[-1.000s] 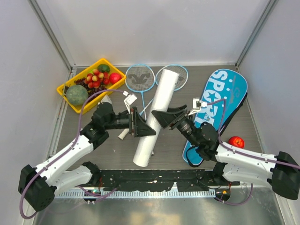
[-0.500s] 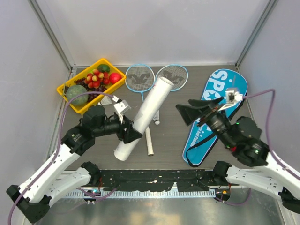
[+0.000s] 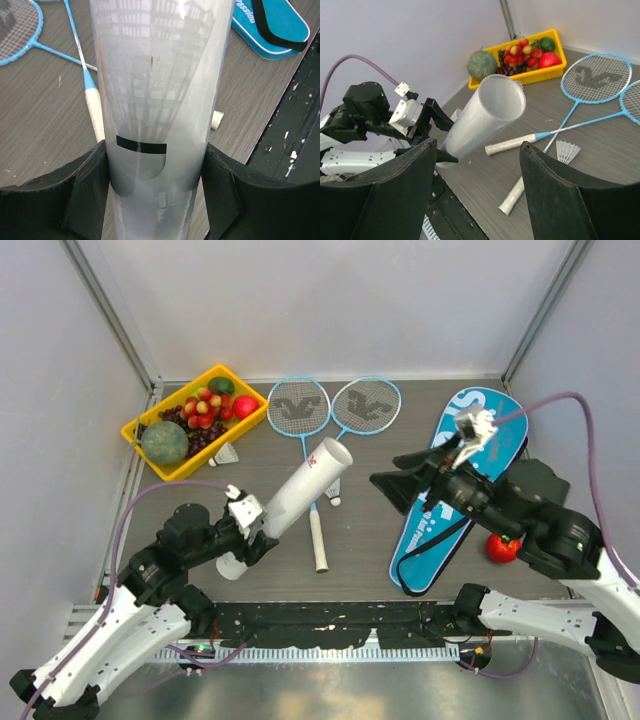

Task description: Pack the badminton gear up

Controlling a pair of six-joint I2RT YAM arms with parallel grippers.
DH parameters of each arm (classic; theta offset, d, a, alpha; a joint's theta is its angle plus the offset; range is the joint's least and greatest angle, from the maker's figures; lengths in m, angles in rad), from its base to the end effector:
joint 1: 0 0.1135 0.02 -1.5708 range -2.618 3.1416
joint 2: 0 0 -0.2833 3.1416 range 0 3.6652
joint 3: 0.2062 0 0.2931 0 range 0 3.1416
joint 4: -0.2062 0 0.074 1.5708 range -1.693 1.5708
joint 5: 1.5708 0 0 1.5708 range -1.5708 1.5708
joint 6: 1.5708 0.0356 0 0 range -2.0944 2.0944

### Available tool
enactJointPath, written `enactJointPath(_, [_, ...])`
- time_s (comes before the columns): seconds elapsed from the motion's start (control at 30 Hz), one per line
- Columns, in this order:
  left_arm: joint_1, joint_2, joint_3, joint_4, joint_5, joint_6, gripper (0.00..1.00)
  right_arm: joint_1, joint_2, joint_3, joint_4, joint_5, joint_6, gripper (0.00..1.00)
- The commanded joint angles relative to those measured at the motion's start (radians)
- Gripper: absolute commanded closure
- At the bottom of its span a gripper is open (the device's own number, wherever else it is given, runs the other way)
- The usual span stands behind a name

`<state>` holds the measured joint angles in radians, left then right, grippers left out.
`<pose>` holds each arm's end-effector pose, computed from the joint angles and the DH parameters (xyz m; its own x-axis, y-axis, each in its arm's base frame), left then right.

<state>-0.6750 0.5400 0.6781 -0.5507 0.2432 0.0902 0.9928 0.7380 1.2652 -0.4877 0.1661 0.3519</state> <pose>0.1136 -0.1019 0.3146 -0.2416 0.3054 -0.9211 0.8038 0.5948 -0.0136 0.0799 0.1117 0.5046 -0.2334 0.2645 -0.9357 -0.6981 0.6243 0.3506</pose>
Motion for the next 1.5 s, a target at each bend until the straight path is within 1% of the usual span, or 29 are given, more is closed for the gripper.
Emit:
enactJointPath(0.0, [-0.017, -0.129, -0.064, 0.144, 0.039, 0.161, 0.58, 0.001, 0.131, 0.121, -0.084, -0.12, -0.048, 0.29])
enactJointPath(0.1, [-0.021, -0.189, -0.098, 0.164, 0.044, 0.209, 0.59, 0.001, 0.199, 0.186, -0.135, -0.151, -0.053, 0.3])
enactJointPath(0.13, [-0.021, -0.202, -0.107, 0.172, 0.05, 0.213, 0.59, 0.001, 0.224, 0.194, -0.146, -0.193, -0.051, 0.3])
enactJointPath(0.3, [-0.021, -0.207, -0.118, 0.176, 0.067, 0.22, 0.61, 0.0, 0.279, 0.186, -0.112, -0.342, -0.039, 0.35])
enactJointPath(0.47, [-0.023, -0.18, -0.114, 0.176, 0.077, 0.227, 0.64, 0.0, 0.294, 0.175, -0.081, -0.381, -0.033, 0.4])
enactJointPath(0.63, [-0.023, -0.169, -0.112, 0.173, 0.084, 0.233, 0.64, 0.0, 0.279, 0.186, -0.083, -0.353, -0.033, 0.4])
enactJointPath(0.8, [-0.024, -0.166, -0.114, 0.175, 0.085, 0.232, 0.65, 0.0, 0.291, 0.157, -0.091, -0.356, -0.022, 0.47])
enactJointPath(0.87, [-0.023, -0.161, -0.114, 0.173, 0.084, 0.233, 0.65, 0.0, 0.296, 0.142, -0.089, -0.364, -0.018, 0.54])
enactJointPath(0.9, [-0.023, -0.158, -0.112, 0.173, 0.087, 0.233, 0.65, 0.0, 0.294, 0.137, -0.083, -0.364, -0.016, 0.6])
enactJointPath(0.93, [-0.024, -0.156, -0.112, 0.175, 0.087, 0.233, 0.65, 0.0, 0.293, 0.132, -0.084, -0.358, -0.017, 0.65])
enactJointPath(0.97, [-0.023, -0.155, -0.112, 0.175, 0.085, 0.233, 0.66, 0.0, 0.29, 0.134, -0.083, -0.352, -0.019, 0.75])
enactJointPath(1.0, [-0.023, -0.153, -0.114, 0.176, 0.084, 0.233, 0.66, 0.0, 0.287, 0.135, -0.083, -0.335, -0.025, 0.8])
enactJointPath(1.03, [-0.023, -0.15, -0.112, 0.176, 0.074, 0.233, 0.66, 0.0, 0.278, 0.137, -0.08, -0.314, -0.027, 0.93])
enactJointPath(1.07, [-0.023, -0.147, -0.112, 0.176, 0.065, 0.233, 0.67, 0.0, 0.273, 0.138, -0.08, -0.301, -0.031, 0.95])
enactJointPath(1.2, [-0.023, -0.132, -0.103, 0.16, 0.024, 0.24, 0.72, -0.008, 0.23, 0.16, -0.058, -0.226, -0.059, 0.95])
enactJointPath(1.3, [-0.023, -0.126, -0.104, 0.159, 0.024, 0.238, 0.73, -0.016, 0.204, 0.166, -0.031, -0.169, -0.079, 0.95])
enactJointPath(1.33, [-0.023, -0.12, -0.104, 0.156, 0.024, 0.238, 0.73, -0.017, 0.192, 0.169, -0.026, -0.127, -0.085, 0.95])
enactJointPath(1.47, [-0.023, -0.1, -0.095, 0.14, -0.013, 0.237, 0.75, -0.023, 0.163, 0.171, -0.002, -0.047, -0.108, 0.95])
